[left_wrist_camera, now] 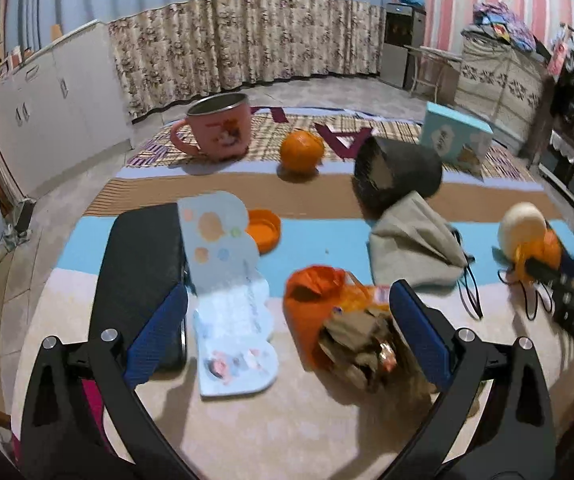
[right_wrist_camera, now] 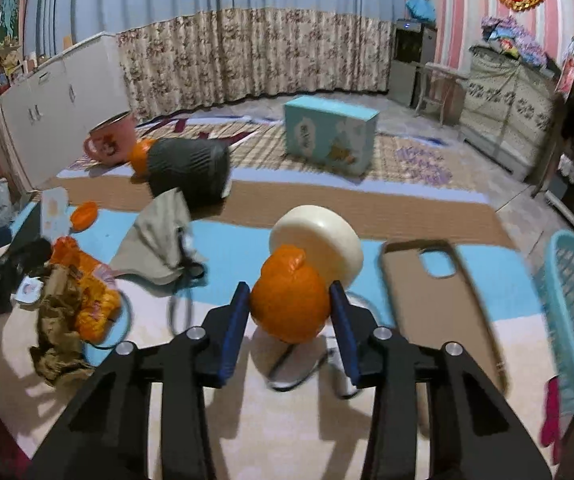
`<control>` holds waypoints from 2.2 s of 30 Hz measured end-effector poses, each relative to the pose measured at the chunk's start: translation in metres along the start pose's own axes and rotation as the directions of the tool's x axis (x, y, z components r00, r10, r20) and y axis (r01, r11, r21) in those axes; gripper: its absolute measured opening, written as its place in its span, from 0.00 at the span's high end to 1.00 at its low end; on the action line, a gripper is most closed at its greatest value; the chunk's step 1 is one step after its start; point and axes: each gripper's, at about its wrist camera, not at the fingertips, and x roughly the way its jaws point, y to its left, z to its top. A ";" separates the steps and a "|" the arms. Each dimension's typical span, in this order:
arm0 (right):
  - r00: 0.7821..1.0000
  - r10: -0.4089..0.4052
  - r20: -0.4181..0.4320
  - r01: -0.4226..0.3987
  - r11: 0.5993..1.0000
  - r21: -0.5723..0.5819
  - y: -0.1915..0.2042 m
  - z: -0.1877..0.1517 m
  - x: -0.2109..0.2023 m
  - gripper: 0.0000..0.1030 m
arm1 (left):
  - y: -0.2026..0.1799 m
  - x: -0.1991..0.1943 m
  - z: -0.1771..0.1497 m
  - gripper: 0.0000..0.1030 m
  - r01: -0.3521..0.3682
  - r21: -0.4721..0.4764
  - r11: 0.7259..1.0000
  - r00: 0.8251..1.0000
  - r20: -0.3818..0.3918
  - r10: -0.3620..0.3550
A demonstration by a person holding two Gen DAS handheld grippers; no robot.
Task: Collect trash
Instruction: 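Grasp the orange with the right tool while the left tool grasps the brown paper bag, then lift the brown paper bag with the left tool off the orange wrapper, then carry the orange and paper bag to the blue basket and release both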
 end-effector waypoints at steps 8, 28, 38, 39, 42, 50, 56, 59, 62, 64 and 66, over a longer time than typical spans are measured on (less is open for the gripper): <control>1.000 -0.014 0.014 0.013 0.998 0.061 -0.030 0.005 -0.006 0.60 | -0.009 0.002 -0.013 0.23 0.063 -0.029 0.998 0.997 -0.042 -0.064; 0.998 -0.013 0.063 0.006 0.994 0.112 -0.044 0.008 -0.022 0.60 | -0.014 -0.019 0.008 0.56 0.151 -0.009 0.989 0.988 0.028 -0.150; 0.999 -0.017 0.049 0.009 0.989 0.147 -0.057 0.009 -0.016 0.60 | -0.002 0.018 0.007 0.50 0.078 0.011 0.997 0.996 -0.048 -0.078; 0.999 -0.011 0.049 0.004 0.989 0.147 -0.057 0.009 -0.015 0.60 | -0.001 0.017 0.007 0.42 0.065 0.005 0.998 0.997 -0.050 -0.064; 0.999 -0.008 0.052 0.000 0.990 0.139 -0.056 0.010 -0.015 0.60 | 0.003 0.007 0.001 0.21 0.016 -0.010 1.000 0.999 -0.037 -0.016; 0.999 0.005 0.042 -0.010 0.992 0.126 -0.051 0.009 -0.011 0.60 | -0.016 0.004 -0.003 0.29 0.023 0.061 0.998 0.999 -0.034 -0.021; 0.999 0.005 0.042 -0.010 0.992 0.125 -0.050 0.009 -0.011 0.60 | -0.017 0.020 -0.003 0.51 0.038 0.063 0.997 0.996 -0.081 -0.033; 0.999 0.005 0.042 -0.010 0.992 0.122 -0.049 0.009 -0.011 0.60 | -0.015 0.025 -0.003 0.57 0.069 0.048 0.996 0.993 -0.100 -0.064; 0.999 -0.006 0.046 0.001 0.993 0.115 -0.050 0.010 -0.011 0.60 | -0.017 0.020 -0.002 0.58 0.071 0.063 0.995 0.994 -0.085 -0.066; 0.999 -0.012 0.049 0.006 0.994 0.114 -0.050 0.010 -0.013 0.60 | -0.017 0.012 0.003 0.59 0.060 0.069 0.996 0.997 -0.056 -0.056; 0.998 -0.024 0.054 0.019 0.995 0.102 -0.051 0.009 -0.019 0.60 | -0.018 -0.002 0.010 0.59 0.034 0.071 0.997 0.999 0.002 -0.034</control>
